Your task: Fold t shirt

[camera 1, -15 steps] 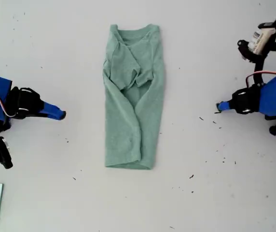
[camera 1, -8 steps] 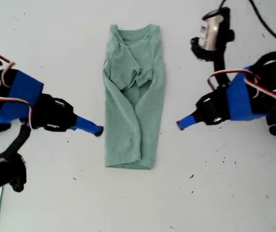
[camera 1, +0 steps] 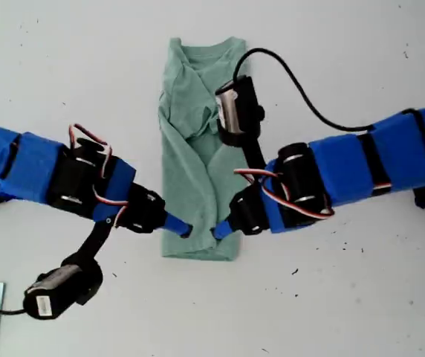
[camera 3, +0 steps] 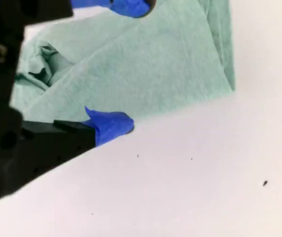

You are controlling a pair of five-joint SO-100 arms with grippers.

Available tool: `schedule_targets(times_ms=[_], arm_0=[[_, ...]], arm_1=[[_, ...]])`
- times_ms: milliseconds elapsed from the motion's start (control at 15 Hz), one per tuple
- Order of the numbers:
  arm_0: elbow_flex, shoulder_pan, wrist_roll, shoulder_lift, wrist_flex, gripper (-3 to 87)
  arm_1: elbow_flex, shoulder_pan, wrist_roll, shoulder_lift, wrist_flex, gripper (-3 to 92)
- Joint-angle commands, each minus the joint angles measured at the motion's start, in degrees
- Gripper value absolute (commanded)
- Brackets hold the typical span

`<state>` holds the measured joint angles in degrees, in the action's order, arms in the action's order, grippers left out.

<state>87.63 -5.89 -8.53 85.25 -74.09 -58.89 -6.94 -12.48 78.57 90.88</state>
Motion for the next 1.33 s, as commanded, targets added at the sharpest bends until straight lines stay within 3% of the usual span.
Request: schedule_targets(times_ms=[0,267,400,533,600,667,733,1267], arm_0=[[-4.3,2.1,-1.0,-4.6,2.4,32.7],[-5.1,4.4,-1.1,-11.6,6.4,29.7],[-7.8,5.3,-2.1,-18.5,6.9,20.1],[-11.9,4.0,-2.6,-24.3,6.2,0.8],[-14.4,3.0,-3.4,-26.0,6.1,-0.3],[-17.1,2.0,-3.3,-27.0,4.8,-0.3],[-18.6,1.0,-3.2,-26.6,4.7,-0.3],[-23.5,-9.8,-4.7,-12.1,6.7,-0.3]], arm_1=[[3.9,-1.1,1.5,-1.9,-2.1,31.3],[4.2,-1.2,3.9,-11.1,-7.6,30.6],[5.0,-1.6,4.9,-17.8,-11.3,29.1],[5.9,-2.6,6.1,-22.5,-12.2,24.5],[5.8,-3.2,6.8,-23.8,-12.2,20.4],[5.7,-3.6,8.3,-24.0,-11.9,7.3],[5.7,-4.0,8.6,-23.7,-11.3,0.0],[4.1,-9.4,7.6,2.8,-2.5,-0.5]])
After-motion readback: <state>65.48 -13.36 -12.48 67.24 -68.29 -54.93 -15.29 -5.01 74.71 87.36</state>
